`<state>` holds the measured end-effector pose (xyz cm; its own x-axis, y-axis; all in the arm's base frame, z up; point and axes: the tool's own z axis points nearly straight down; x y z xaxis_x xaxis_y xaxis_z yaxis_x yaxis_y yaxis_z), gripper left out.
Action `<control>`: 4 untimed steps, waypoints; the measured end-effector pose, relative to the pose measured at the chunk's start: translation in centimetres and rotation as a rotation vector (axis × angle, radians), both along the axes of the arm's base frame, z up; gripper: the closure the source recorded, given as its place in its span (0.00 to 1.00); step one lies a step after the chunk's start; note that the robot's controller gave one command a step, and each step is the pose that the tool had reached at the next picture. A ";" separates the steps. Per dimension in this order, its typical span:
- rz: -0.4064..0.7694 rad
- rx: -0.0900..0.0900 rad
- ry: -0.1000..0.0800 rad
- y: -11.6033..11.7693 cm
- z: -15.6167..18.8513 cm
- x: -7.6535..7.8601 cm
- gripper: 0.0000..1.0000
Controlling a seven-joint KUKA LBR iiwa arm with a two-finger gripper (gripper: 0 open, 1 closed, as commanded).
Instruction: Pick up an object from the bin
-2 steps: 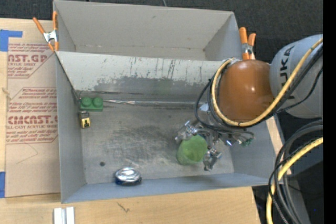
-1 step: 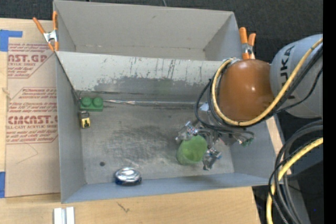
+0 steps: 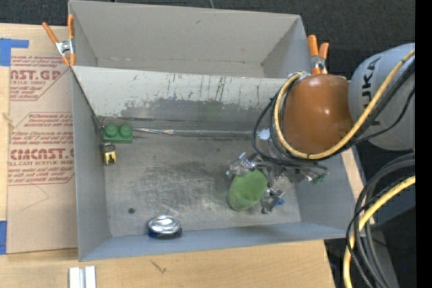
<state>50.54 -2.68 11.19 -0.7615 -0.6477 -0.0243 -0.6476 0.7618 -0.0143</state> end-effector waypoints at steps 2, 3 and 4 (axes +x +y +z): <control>0.002 0.003 0.001 0.1 0.0 -0.1 1.00; 0.013 0.001 -0.003 0.0 -0.1 0.1 1.00; 0.039 0.003 -0.004 0.1 -0.1 0.1 1.00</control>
Offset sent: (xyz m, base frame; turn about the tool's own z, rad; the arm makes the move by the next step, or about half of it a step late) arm 0.0015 -0.0387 -0.0419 0.0688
